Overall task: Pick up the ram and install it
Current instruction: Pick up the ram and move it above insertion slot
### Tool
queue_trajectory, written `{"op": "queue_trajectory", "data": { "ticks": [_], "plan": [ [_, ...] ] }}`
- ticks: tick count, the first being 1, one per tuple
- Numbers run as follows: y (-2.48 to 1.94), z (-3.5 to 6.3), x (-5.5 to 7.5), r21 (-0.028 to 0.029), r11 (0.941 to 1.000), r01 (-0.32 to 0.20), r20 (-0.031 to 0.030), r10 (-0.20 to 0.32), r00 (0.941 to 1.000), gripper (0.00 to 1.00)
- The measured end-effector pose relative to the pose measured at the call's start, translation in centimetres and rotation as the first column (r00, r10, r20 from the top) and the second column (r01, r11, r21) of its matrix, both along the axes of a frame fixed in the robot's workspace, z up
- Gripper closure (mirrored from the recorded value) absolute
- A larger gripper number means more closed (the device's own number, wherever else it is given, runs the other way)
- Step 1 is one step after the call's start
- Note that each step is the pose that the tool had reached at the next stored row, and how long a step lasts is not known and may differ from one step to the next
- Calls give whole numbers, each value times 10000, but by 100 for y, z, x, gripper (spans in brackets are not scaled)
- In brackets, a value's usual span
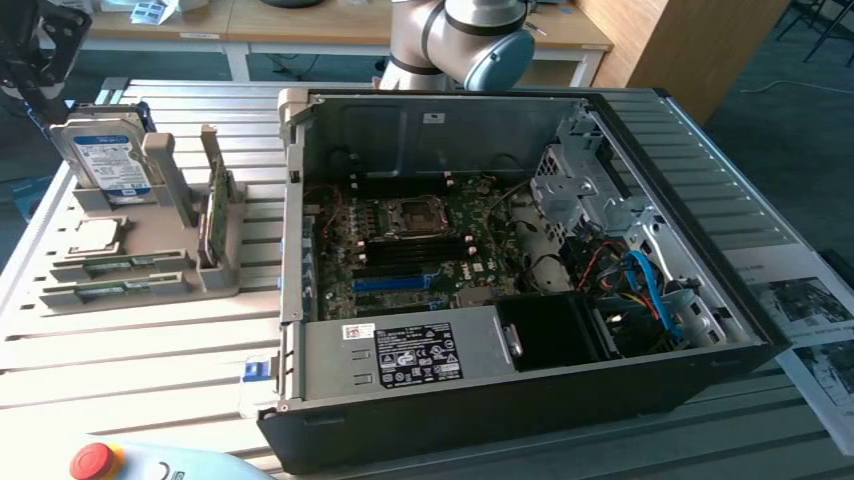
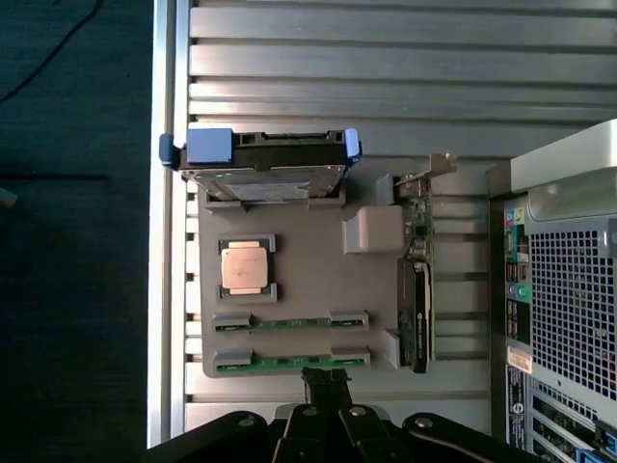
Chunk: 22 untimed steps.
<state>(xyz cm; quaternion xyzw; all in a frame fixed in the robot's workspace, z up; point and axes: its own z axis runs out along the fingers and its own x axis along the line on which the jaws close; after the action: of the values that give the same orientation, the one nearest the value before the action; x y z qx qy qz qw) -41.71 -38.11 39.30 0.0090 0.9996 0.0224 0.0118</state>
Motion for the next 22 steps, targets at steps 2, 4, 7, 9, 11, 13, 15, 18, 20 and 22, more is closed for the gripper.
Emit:
{"op": "queue_trajectory", "data": {
  "ticks": [2,4,7,9,11,13,15,18,20,22],
  "plan": [
    [0,0,0,-1,9996,-268,0,268,9996,90],
    [0,0,0,-1,9983,-585,0,585,9983,90],
    [0,0,0,-2,9940,-1094,0,1094,9940,90],
    [0,0,0,-4,9895,-1443,-1,1443,9895,90],
    [0,0,0,-7,9834,-1814,-1,1814,9834,90],
    [0,0,0,-10,9762,-2167,-1,2167,9762,90],
    [0,-1,0,-14,9678,-2517,-2,2517,9678,90],
    [0,-1,0,-20,9525,-3045,-3,3045,9525,90],
    [0,0,0,-22,9410,-3384,-5,3384,9410,90],
    [0,0,-1,-23,9289,-3703,-5,3703,9289,90]
  ]
}}
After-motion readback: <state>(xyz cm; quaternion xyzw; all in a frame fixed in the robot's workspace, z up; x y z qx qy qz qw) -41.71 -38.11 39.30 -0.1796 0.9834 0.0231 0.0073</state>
